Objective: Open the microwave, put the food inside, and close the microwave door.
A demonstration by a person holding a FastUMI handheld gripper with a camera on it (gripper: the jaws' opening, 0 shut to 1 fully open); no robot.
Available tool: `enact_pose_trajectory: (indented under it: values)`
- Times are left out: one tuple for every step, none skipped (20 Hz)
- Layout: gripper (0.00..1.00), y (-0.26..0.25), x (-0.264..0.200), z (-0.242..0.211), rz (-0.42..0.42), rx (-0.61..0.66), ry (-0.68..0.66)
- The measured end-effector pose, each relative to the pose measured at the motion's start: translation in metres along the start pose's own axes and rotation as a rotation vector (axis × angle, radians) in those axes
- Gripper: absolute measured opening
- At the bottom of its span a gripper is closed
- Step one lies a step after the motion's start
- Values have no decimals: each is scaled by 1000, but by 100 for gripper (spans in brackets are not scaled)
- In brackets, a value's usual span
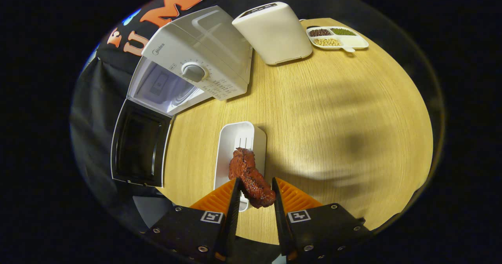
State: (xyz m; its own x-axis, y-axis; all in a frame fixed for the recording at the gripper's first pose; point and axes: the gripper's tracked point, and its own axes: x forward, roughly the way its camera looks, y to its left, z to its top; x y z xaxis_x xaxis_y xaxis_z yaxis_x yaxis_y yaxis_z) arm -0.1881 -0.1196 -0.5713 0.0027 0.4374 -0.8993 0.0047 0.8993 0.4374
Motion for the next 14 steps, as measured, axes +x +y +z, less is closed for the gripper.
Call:
enact_pose_trajectory:
  values:
    - [40,2,0,0,21,24,4]
    - [38,4,-1,-3,41,37,12]
    - [33,7,-2,-4,64,46,14]
    - [29,10,-4,-4,80,50,6]
    - [25,13,-5,-1,95,56,-5]
    - [23,13,-7,1,99,61,-21]
    - [19,13,-8,4,106,71,-35]
    - [17,13,-12,7,111,93,-59]
    - [16,13,-14,10,120,107,-78]
    - [16,11,-16,12,121,117,-98]
    - [15,9,-20,18,123,146,-132]
    - [12,9,-23,22,129,165,-158]
    - [11,5,-24,25,116,169,-177]
    - [11,4,-27,23,115,180,-186]
